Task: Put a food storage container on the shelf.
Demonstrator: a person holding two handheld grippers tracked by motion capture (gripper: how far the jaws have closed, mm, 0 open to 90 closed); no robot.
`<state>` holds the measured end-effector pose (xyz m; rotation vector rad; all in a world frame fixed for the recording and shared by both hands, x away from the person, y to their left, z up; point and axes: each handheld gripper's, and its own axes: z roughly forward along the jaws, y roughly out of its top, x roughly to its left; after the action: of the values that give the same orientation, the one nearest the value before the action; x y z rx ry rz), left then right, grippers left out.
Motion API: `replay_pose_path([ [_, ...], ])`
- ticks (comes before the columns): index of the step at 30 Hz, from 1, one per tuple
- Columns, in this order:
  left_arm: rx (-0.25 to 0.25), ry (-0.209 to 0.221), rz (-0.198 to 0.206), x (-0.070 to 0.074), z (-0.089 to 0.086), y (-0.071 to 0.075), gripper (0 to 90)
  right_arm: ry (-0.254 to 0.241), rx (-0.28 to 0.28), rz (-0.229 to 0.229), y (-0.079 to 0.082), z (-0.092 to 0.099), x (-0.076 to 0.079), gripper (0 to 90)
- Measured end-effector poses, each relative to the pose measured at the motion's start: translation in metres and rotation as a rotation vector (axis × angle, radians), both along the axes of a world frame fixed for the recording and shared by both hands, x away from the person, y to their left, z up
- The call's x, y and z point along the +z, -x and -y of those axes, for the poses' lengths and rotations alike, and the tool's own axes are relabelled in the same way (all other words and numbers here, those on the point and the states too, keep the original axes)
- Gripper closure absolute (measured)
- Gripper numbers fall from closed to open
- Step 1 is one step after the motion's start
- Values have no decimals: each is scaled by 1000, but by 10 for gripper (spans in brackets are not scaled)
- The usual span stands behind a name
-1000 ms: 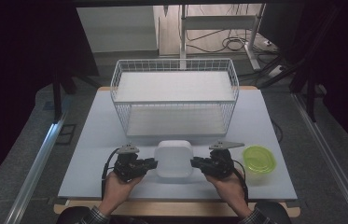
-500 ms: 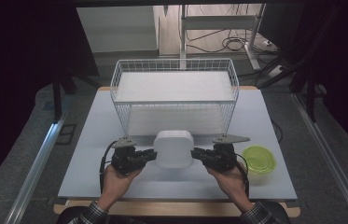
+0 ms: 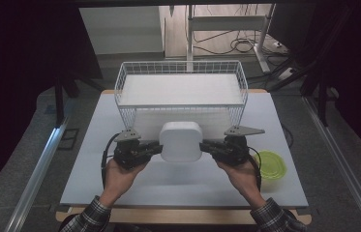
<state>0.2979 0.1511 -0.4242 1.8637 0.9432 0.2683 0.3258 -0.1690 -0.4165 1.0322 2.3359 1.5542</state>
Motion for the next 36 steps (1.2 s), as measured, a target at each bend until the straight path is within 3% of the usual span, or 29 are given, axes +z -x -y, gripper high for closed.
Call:
replay_pose_path([
  [13,19,-5,76,39,-6,-8,788,-28,10,59,-17,-7,33,794],
  [22,29,-15,128,68,-8,-13,792,-49,11,75,-29,-11,55,788],
  [36,34,40,137,91,-14,-42,793,-61,-22,112,-50,-15,85,786],
])
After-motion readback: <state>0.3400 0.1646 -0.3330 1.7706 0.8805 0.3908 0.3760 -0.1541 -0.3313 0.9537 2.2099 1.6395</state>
